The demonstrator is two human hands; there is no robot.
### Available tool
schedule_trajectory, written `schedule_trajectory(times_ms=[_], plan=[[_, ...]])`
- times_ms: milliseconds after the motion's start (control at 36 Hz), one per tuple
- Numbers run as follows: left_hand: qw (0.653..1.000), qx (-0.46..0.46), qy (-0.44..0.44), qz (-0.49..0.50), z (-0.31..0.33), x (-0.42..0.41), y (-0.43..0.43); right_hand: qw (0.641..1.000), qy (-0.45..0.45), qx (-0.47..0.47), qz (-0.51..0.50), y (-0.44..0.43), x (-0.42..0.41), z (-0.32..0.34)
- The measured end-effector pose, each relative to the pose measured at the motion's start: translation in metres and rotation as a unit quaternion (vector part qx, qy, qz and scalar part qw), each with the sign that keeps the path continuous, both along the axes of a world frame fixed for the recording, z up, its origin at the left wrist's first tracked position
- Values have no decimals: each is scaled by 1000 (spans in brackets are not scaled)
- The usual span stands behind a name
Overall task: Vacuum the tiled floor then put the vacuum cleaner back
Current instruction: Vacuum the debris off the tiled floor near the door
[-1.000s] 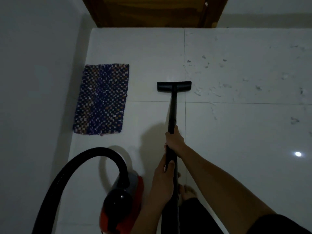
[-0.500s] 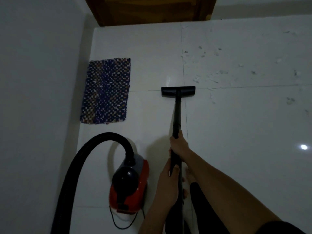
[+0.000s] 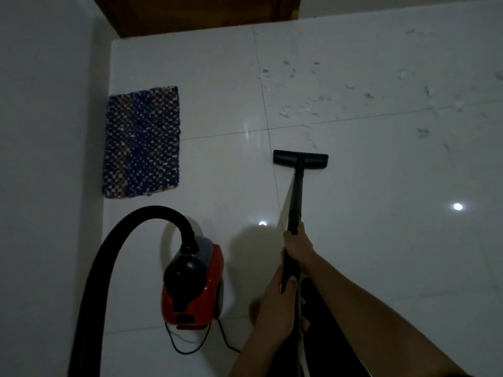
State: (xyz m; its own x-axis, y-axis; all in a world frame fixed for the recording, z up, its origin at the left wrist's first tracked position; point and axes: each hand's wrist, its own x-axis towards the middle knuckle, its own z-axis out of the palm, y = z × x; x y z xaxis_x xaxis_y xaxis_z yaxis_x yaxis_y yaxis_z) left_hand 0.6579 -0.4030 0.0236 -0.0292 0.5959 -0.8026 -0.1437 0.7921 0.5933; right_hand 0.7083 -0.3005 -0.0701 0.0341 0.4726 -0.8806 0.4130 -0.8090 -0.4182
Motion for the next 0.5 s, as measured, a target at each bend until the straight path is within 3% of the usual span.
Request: schedule_trajectory(times_ms=[111,500], plan=[[1000,-7,-5,-13,-4,18,7,1000,-16,9,15,6,20,-6],[996,-19,-2,85,-30,22,96,996,10,-3,90,108,11,-24]])
